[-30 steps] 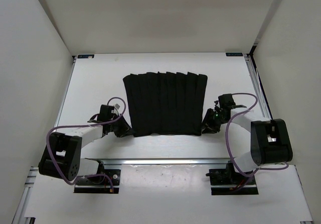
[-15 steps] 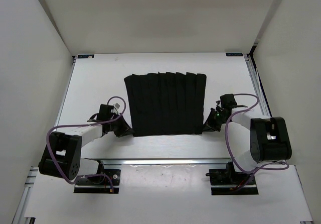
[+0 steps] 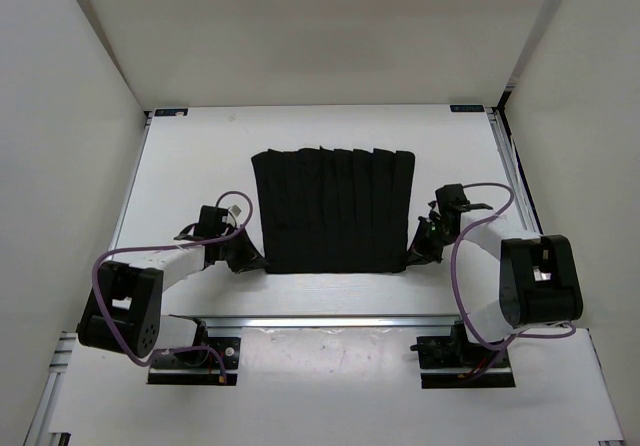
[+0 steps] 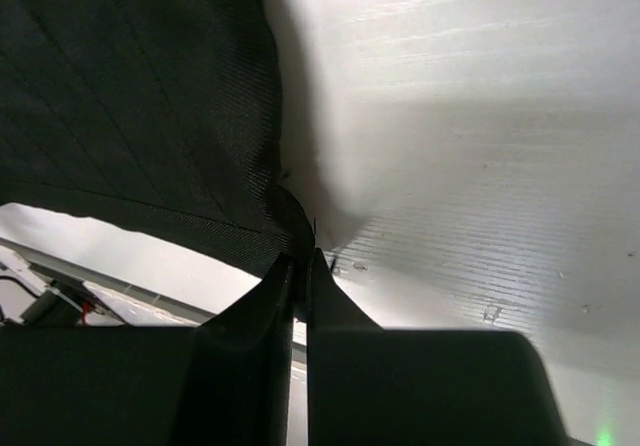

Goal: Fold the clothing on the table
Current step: Fold the skirt

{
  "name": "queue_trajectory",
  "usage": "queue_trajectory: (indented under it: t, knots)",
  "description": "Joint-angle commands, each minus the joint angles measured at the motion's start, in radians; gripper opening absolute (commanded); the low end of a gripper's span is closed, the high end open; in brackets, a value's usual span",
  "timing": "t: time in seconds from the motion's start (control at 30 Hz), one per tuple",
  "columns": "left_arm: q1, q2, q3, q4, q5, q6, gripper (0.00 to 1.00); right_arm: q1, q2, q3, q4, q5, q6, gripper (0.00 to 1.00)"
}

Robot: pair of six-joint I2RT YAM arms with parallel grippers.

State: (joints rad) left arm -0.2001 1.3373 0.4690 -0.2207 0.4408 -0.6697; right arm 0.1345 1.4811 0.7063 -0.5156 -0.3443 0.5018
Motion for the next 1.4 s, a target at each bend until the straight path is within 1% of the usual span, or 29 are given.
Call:
queue_trajectory:
  t: [0.0, 0.07, 0.13, 0.17, 0.27, 0.4, 0.47, 0.53, 0.57, 0.6, 0.63, 0.67, 0.7, 0.77, 0.8, 0.83, 0.87, 0.9, 0.93, 0.97, 1.03, 1.07, 1.13, 1.17, 1.2, 1.23, 1.27, 1.3, 1.37]
  knots:
    - [0.008, -0.016, 0.011, -0.031, -0.096, 0.035, 0.0, -0.006, -0.036, 0.047, -0.073, 0.146, -0.063, 0.0]
    - [0.01, -0.026, -0.004, -0.026, -0.07, 0.025, 0.0, 0.013, -0.036, 0.061, -0.106, 0.133, -0.066, 0.0]
    - [0.001, -0.047, 0.009, -0.049, -0.051, 0.033, 0.0, 0.036, -0.048, 0.071, -0.156, 0.151, -0.078, 0.0]
    - [-0.007, -0.052, 0.029, -0.087, -0.062, 0.038, 0.0, 0.057, -0.057, 0.085, -0.188, 0.174, -0.086, 0.0]
    - [-0.047, -0.11, 0.063, -0.187, -0.105, 0.082, 0.0, 0.097, -0.12, 0.073, -0.254, 0.171, -0.088, 0.0]
    - [-0.035, -0.204, 0.054, -0.316, -0.085, 0.13, 0.0, 0.148, -0.2, 0.03, -0.349, 0.151, -0.089, 0.0]
    - [-0.019, -0.248, 0.048, -0.348, -0.105, 0.142, 0.0, 0.172, -0.226, 0.018, -0.4, 0.142, -0.083, 0.0]
    - [-0.009, -0.241, 0.043, -0.336, -0.113, 0.153, 0.0, 0.171, -0.226, 0.018, -0.411, 0.11, -0.094, 0.0]
    - [-0.013, -0.207, 0.04, -0.33, -0.111, 0.145, 0.0, 0.145, -0.205, 0.013, -0.39, 0.099, -0.1, 0.0]
    - [-0.015, -0.151, 0.065, -0.304, -0.111, 0.147, 0.0, 0.131, -0.188, 0.044, -0.365, 0.084, -0.117, 0.0]
    - [-0.016, -0.118, 0.101, -0.274, -0.094, 0.147, 0.0, 0.107, -0.148, 0.086, -0.328, 0.093, -0.13, 0.0]
    - [-0.03, -0.052, 0.13, -0.254, -0.102, 0.153, 0.0, 0.088, -0.089, 0.116, -0.321, 0.102, -0.147, 0.0]
    - [-0.03, 0.014, 0.198, -0.24, -0.094, 0.145, 0.0, 0.082, -0.055, 0.196, -0.299, 0.138, -0.169, 0.0]
    - [-0.036, 0.109, 0.378, -0.201, -0.071, 0.14, 0.0, 0.054, 0.077, 0.403, -0.294, 0.223, -0.21, 0.01]
    - [-0.041, 0.167, 0.431, -0.197, -0.073, 0.133, 0.0, 0.042, 0.143, 0.532, -0.299, 0.235, -0.21, 0.0]
    - [-0.041, 0.213, 0.544, -0.195, -0.073, 0.136, 0.0, 0.034, 0.171, 0.597, -0.313, 0.267, -0.223, 0.0]
    - [-0.036, 0.244, 0.656, -0.198, -0.073, 0.131, 0.0, 0.022, 0.226, 0.724, -0.334, 0.303, -0.226, 0.0]
    - [-0.029, 0.282, 0.709, -0.2, -0.077, 0.124, 0.0, 0.016, 0.272, 0.839, -0.343, 0.318, -0.229, 0.0]
    - [-0.016, 0.315, 0.796, -0.204, -0.074, 0.121, 0.0, 0.011, 0.286, 0.896, -0.356, 0.343, -0.239, 0.0]
    - [-0.01, 0.33, 0.868, -0.2, -0.074, 0.114, 0.0, 0.008, 0.316, 0.992, -0.375, 0.373, -0.241, 0.0]
    - [0.019, 0.361, 0.937, -0.201, -0.05, 0.085, 0.0, 0.004, 0.35, 1.08, -0.402, 0.384, -0.25, 0.0]
    - [0.025, 0.356, 0.947, -0.194, -0.039, 0.076, 0.0, 0.008, 0.35, 1.102, -0.406, 0.374, -0.253, 0.01]
    - [0.045, 0.321, 0.893, -0.168, -0.004, 0.064, 0.0, 0.016, 0.305, 1.037, -0.399, 0.372, -0.247, 0.0]
    - [0.053, 0.281, 0.842, -0.155, 0.013, 0.062, 0.0, 0.033, 0.26, 1.004, -0.38, 0.372, -0.256, 0.0]
    - [0.054, 0.257, 0.78, -0.146, 0.015, 0.059, 0.0, 0.043, 0.233, 0.928, -0.354, 0.379, -0.259, 0.0]
    - [0.063, 0.202, 0.748, -0.123, 0.022, 0.052, 0.0, 0.065, 0.164, 0.841, -0.341, 0.393, -0.261, 0.0]
    - [0.071, 0.162, 0.7, -0.117, 0.027, 0.05, 0.0, 0.086, 0.086, 0.794, -0.293, 0.406, -0.256, 0.0]
    - [0.076, 0.131, 0.677, -0.124, 0.035, 0.056, 0.0, 0.091, 0.052, 0.715, -0.256, 0.416, -0.252, 0.0]
    - [0.082, 0.103, 0.675, -0.161, 0.058, 0.085, 0.0, 0.091, -0.057, 0.647, -0.23, 0.392, -0.235, 0.0]
